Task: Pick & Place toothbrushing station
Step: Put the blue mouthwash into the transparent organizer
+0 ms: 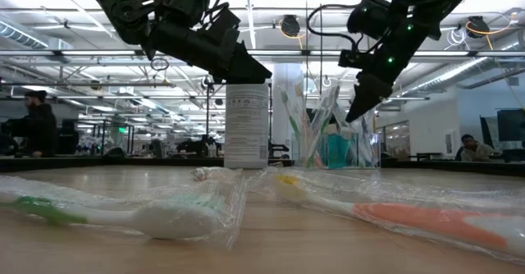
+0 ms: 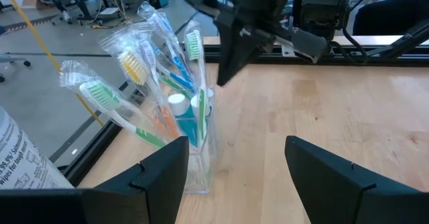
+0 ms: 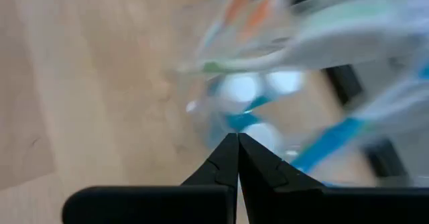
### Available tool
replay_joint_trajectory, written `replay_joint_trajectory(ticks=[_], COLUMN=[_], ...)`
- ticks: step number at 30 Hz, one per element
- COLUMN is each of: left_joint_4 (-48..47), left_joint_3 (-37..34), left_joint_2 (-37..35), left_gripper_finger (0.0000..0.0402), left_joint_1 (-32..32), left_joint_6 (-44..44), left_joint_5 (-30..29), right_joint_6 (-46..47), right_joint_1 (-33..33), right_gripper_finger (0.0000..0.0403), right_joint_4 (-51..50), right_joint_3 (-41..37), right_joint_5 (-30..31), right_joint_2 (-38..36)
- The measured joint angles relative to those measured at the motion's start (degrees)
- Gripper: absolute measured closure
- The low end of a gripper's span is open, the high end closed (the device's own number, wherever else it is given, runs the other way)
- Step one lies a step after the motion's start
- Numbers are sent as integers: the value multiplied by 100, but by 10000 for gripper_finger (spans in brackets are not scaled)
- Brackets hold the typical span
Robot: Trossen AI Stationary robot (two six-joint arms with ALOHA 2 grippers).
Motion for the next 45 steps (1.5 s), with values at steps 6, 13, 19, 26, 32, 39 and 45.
replay_joint_trajectory(ticks=[6, 13, 19, 26, 32, 39, 45], left_joint_4=[0, 2, 3, 4, 4, 4, 4], left_joint_3=[0, 0, 0, 0, 0, 0, 0], left_joint_2=[0, 0, 0, 0, 0, 0, 0], left_gripper_finger=[146, 146, 147, 146, 146, 146, 146], left_joint_1=[1, -2, 0, 0, 1, 0, -1], left_joint_6=[-11, -7, -7, -5, 33, 49, 3], left_joint_5=[0, 0, -2, -2, -2, -2, -2], right_joint_6=[-46, -137, -195, -463, -651, -329, -19], right_joint_1=[-41, -155, -298, -409, -438, -200, -173], right_gripper_finger=[403, 403, 403, 403, 403, 403, 403], right_joint_4=[55, 270, 438, 755, 772, 359, -46], right_joint_3=[0, 0, 0, 0, 0, 2, 4], right_joint_5=[7, 727, 719, 712, 718, 680, 9], right_joint_2=[321, 393, 393, 393, 330, -117, -68])
